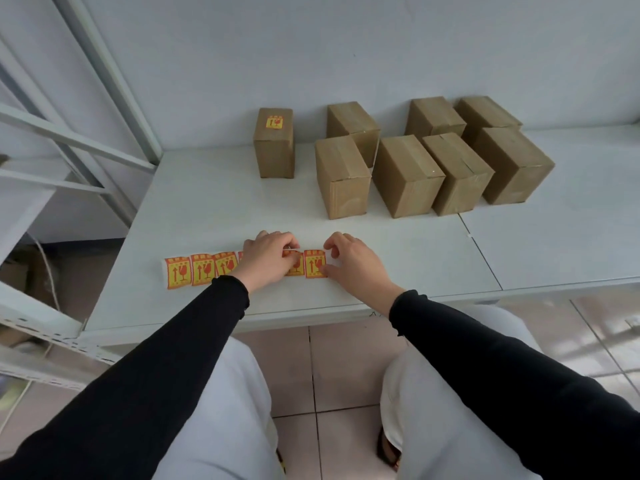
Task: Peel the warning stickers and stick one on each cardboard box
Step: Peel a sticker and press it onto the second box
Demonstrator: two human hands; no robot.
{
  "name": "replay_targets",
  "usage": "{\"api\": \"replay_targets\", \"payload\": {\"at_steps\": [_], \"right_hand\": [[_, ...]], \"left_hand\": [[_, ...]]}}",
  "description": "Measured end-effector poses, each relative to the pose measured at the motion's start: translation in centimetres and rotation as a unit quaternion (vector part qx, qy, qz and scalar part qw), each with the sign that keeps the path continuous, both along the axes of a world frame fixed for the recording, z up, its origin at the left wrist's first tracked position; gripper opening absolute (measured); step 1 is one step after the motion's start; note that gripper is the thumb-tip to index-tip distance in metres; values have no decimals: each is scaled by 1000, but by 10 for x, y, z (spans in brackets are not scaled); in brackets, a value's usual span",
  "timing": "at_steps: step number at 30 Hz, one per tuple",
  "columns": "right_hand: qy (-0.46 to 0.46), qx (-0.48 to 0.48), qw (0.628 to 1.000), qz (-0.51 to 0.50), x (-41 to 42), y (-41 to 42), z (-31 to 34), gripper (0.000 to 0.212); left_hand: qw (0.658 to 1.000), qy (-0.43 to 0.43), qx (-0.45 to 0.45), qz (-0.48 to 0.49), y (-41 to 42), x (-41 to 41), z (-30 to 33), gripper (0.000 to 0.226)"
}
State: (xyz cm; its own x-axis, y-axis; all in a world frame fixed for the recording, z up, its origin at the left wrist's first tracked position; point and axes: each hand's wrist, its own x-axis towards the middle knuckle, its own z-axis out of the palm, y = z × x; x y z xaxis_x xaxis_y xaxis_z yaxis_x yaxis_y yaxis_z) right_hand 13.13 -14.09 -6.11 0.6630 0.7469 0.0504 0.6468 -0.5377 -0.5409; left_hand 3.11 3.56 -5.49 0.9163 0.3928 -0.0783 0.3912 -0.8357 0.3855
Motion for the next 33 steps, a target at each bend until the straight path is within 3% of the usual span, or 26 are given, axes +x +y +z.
{"api": "replay_targets", "payload": {"at_steps": [10, 15, 20, 27, 33], "right_hand": [[-41, 69, 996, -32, 0, 0, 10, 8], [-101, 79, 991, -38, 0, 2, 18, 10], [-118, 112, 986, -35, -2, 3, 25, 11], [-40, 202, 977, -48, 6, -5, 34, 15], [-64, 209, 974, -53, 11, -12, 42, 10]], "left_hand": [[987, -75, -127, 57, -7, -1, 12, 23], [978, -113, -167, 60, -11, -1, 15, 24], [972, -132, -178, 80, -9, 1, 15, 26], [971, -131, -173, 97, -2, -1, 15, 23], [989, -89, -91, 71, -6, -4, 14, 12]]}}
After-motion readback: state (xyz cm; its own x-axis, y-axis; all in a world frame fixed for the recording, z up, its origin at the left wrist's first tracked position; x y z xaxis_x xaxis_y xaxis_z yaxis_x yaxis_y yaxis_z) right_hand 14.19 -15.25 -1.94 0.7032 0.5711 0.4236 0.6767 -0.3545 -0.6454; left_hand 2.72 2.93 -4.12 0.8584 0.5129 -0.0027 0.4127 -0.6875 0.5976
